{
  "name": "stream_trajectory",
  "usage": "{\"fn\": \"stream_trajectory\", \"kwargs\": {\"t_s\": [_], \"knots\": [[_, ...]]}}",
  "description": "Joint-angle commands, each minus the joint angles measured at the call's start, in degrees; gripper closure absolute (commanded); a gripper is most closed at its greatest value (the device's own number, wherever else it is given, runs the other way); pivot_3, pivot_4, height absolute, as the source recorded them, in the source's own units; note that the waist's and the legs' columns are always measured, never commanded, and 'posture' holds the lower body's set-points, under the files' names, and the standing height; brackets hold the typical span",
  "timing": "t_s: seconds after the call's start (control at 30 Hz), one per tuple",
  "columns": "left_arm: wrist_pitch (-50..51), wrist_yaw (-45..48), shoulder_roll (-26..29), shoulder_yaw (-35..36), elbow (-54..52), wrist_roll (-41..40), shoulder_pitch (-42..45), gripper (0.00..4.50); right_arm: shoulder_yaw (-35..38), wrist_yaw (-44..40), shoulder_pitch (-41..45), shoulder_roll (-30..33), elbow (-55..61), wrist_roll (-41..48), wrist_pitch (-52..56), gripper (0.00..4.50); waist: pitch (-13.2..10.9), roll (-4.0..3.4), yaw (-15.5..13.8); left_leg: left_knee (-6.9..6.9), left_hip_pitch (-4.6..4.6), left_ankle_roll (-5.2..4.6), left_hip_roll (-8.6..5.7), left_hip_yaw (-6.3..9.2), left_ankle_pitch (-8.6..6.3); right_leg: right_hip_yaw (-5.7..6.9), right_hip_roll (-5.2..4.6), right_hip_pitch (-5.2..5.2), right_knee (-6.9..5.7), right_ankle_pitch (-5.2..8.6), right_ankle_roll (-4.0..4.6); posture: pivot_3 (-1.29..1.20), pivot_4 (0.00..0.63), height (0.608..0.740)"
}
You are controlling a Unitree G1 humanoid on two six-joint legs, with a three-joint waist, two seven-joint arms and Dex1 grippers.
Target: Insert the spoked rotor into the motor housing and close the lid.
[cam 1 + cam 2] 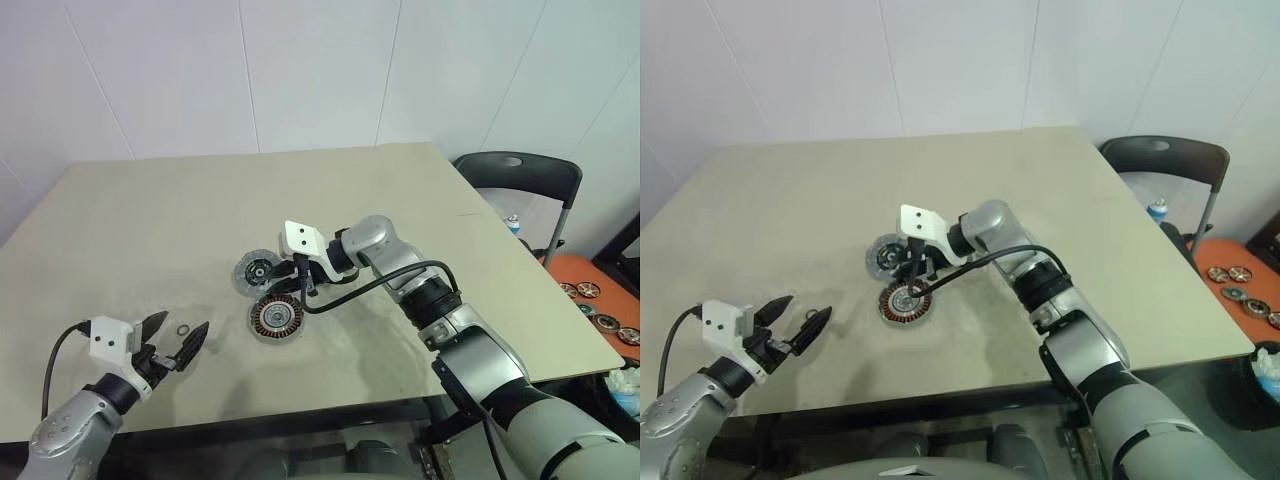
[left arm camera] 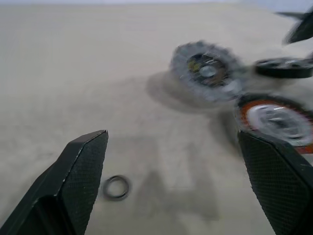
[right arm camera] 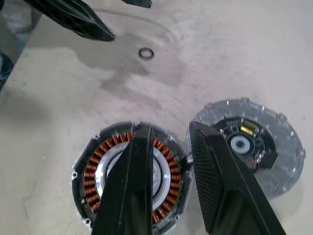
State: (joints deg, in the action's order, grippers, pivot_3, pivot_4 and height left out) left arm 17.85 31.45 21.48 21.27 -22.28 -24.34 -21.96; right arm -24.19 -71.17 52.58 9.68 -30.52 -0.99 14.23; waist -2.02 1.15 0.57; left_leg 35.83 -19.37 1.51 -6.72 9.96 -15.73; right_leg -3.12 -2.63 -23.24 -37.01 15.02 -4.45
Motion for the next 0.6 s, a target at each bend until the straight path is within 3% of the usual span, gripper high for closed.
{"fn": "stream_trajectory", "kwargs": {"t_s": [0.03,0.23,0.6], "knots": [[-5.8,-2.5,-0.9,-0.1,4.8,3.5,2.8,0.00,1.2,1.3,0.4,0.2,1.6,0.5,0.1,3.26,0.0,0.02,0.0,0.00,0.00,0.00,0.01,0.00,0.00,0.00,0.00,0.00,0.00,0.00,0.00,0.00,0.000,0.740],[-12.2,-4.3,-2.2,-1.1,13.8,7.4,5.1,0.00,1.1,2.1,-0.4,1.3,2.0,0.3,0.3,3.26,0.1,0.08,0.0,0.05,-0.01,-0.11,0.01,-0.08,-0.07,0.00,-0.03,-0.01,0.04,-0.01,-0.01,0.00,0.000,0.740],[-15.1,-6.4,-3.1,-5.1,23.6,11.0,10.1,0.00,0.9,3.6,-1.1,2.0,2.3,0.0,0.6,3.26,0.1,0.09,-0.2,0.17,-0.01,-0.12,0.01,-0.08,-0.10,0.01,-0.02,0.02,-0.01,-0.02,-0.02,0.00,0.000,0.740]]}}
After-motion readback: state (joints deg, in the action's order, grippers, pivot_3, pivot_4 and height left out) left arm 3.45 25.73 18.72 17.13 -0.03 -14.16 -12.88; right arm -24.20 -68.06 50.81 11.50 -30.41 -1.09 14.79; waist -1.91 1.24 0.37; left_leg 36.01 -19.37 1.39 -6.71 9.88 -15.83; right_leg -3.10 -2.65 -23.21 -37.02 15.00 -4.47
